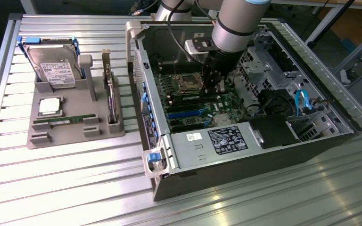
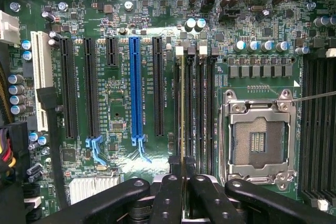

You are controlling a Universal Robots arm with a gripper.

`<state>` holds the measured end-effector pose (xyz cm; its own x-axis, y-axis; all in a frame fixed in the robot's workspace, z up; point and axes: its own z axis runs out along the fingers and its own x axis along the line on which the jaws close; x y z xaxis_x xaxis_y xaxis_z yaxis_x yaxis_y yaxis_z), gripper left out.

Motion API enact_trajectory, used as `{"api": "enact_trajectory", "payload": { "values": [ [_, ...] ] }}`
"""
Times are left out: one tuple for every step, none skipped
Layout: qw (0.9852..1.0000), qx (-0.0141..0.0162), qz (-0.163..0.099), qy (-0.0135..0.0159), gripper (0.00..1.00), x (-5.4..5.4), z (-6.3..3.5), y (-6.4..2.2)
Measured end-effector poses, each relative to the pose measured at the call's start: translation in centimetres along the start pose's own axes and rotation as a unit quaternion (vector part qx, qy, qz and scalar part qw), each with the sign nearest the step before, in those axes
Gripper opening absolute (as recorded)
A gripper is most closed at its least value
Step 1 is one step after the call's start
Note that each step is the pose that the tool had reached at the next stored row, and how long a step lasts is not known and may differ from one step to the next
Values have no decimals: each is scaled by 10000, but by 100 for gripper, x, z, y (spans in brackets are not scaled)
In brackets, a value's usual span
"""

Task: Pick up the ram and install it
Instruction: 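Insert the ram into the slot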

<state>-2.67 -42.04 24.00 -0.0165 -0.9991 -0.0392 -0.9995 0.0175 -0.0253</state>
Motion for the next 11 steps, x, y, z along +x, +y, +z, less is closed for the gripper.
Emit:
{"api": "enact_trajectory", "payload": {
  "values": [
    [10000,0,0,0,12,0,1,0],
    [10000,1,1,-1,12,0,2,3],
    [10000,0,1,-1,12,0,3,4],
    [10000,0,0,0,12,0,2,4],
    [10000,0,0,-1,12,0,3,4],
    [10000,0,0,0,12,0,3,4],
    [10000,0,0,0,12,0,3,4],
    [10000,1,0,-1,12,0,5,4],
    [10000,1,0,-3,12,0,11,4],
    [10000,1,0,-1,12,0,14,4],
    [10000,0,0,0,12,1,13,4]
  ]
}}
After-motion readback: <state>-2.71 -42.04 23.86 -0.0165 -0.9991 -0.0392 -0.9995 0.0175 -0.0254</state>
